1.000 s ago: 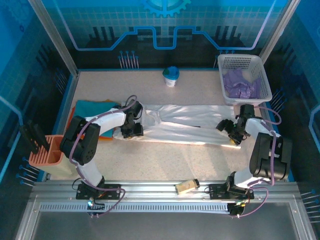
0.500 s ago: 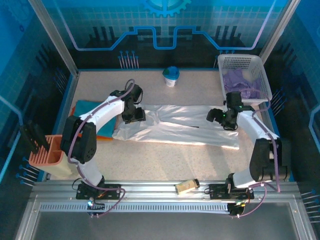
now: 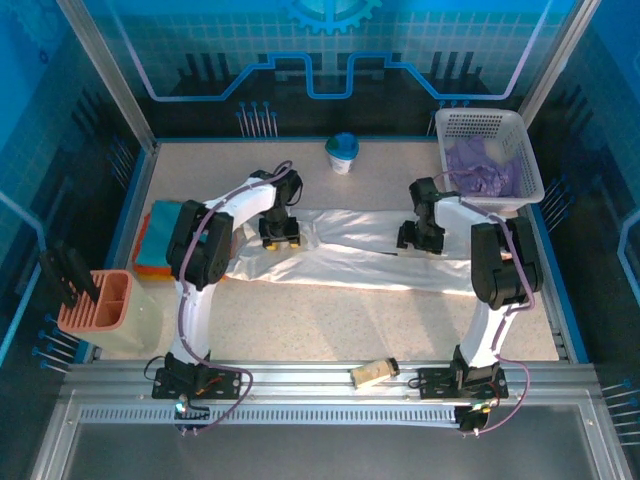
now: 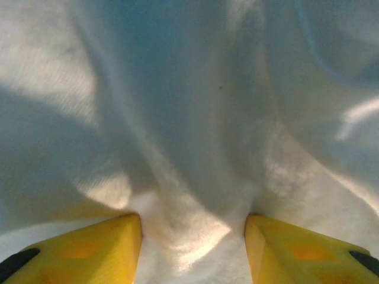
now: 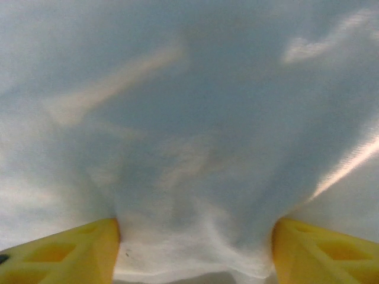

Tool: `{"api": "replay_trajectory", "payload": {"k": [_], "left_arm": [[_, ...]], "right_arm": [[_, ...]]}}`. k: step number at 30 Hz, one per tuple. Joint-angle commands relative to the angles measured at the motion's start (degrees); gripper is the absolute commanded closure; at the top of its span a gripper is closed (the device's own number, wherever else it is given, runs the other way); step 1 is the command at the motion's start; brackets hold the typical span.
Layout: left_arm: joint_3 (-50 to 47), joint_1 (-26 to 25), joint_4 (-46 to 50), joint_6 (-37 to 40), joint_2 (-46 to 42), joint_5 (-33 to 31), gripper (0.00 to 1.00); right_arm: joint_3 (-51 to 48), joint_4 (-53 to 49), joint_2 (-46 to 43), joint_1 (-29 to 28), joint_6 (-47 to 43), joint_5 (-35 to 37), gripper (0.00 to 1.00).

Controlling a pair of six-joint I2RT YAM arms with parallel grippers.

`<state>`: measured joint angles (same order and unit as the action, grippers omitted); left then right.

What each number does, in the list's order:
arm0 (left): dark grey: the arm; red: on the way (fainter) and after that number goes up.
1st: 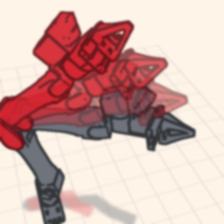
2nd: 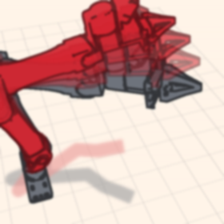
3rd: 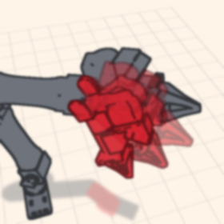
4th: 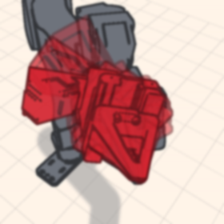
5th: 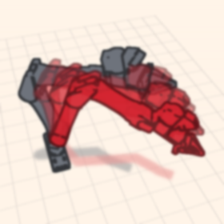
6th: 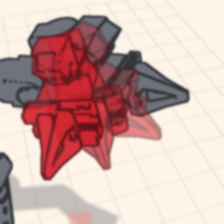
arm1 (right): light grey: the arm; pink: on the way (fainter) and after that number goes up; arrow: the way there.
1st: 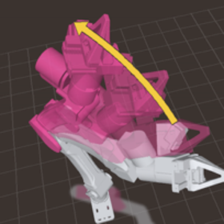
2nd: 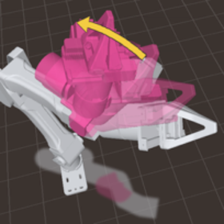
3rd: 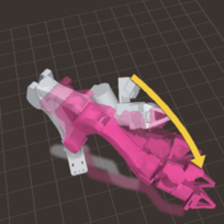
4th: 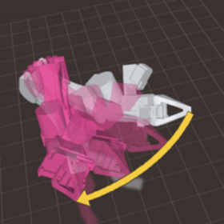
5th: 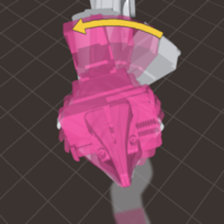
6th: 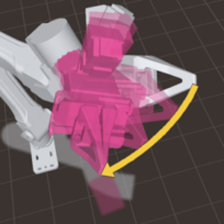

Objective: Fold and stack the t-shirts

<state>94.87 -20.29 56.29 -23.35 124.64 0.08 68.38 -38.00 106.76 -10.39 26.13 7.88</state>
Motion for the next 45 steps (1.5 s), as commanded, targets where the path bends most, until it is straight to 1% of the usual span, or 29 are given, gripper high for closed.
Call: {"api": "replay_trajectory", "payload": {"k": [1, 5, 7, 11, 14, 17, 21, 24, 29, 33, 35, 36, 38, 39, 40, 43, 45], "left_arm": [[3.65, 0.17, 3.7, 2.21, 3.74, 2.65, 0.51], [6.37, 0.33, 4.35, 2.76, 5.96, 2.77, 0.51], [8.86, 0.82, 4.56, 3.38, 7.42, 3.64, 0.5], [17.18, 1.92, 7.87, 4.85, 11.8, 5.02, 0.51], [23.31, 2.19, 9.54, 5.74, 14.52, 5.05, 0.51], [31.57, 2.19, 11.56, 8.14, 18.17, 3.84, 0.51], [45.47, 2.2, 15.83, 12.6, 24.96, 2.26, 0.51], [52.64, 2.19, 17.08, 14.78, 28.69, 2.31, 0.51], [54.54, 2.63, 12.97, 16.59, 29.04, 1.95, 0.5], [54.85, 2.88, 10.95, 18.04, 27.43, 2.41, 0.5], [54.9, 2.89, 11.02, 18.56, 25.72, 1.65, 0.5], [54.9, 2.97, 11.34, 18.66, 24.62, 1.09, 0.5], [54.69, 3.27, 12.35, 18.11, 21.77, 1.09, 0.5], [54.06, 3.58, 12.69, 17.35, 19.98, 2.0, 0.5], [53.28, 3.91, 12.94, 16.49, 18.23, 2.36, 0.49], [47.5, 4.56, 12.69, 13.63, 11.28, 3.2, 0.48], [39.91, 4.56, 10.56, 11.77, 5.01, 3.28, 0.47]], "right_arm": [[1.35, -5.77, 1.11, -3.2, -1.67, 3.7, 0.35], [2.66, -8.73, 1.69, -5.93, -2.37, 3.6, 0.35], [2.3, -8.94, 1.19, -8.02, -1.96, 1.42, 0.36], [1.39, -10.13, 0.75, -12.51, -0.27, -1.04, 0.33], [-0.18, -8.26, 0.66, -16.41, 2.19, -5.83, 0.32], [-1.36, -4.78, 0.81, -21.69, 6.41, -10.85, 0.32], [-0.75, 0.6, 1.56, -30.07, 14.14, -16.65, 0.31], [0.43, 4.72, 2.74, -35.02, 20.32, -19.98, 0.3], [3.81, 12.37, 6.86, -42.32, 29.07, -23.59, 0.3], [5.98, 19.43, 9.72, -45.42, 34.02, -27.54, 0.3], [7.21, 18.71, 8.89, -45.82, 33.08, -27.04, 0.3], [8.16, 16.17, 7.32, -45.85, 30.91, -24.93, 0.3], [10.73, 7.84, 3.22, -45.52, 25.61, -17.61, 0.28], [12.01, 3.94, 1.0, -45.06, 23.04, -13.75, 0.25], [12.65, 1.68, -0.62, -44.49, 20.95, -11.55, 0.22], [14.04, -4.32, -4.77, -42.26, 15.26, -6.88, 0.16], [14.05, -7.2, -6.15, -41.03, 12.61, -4.07, 0.15]]}}
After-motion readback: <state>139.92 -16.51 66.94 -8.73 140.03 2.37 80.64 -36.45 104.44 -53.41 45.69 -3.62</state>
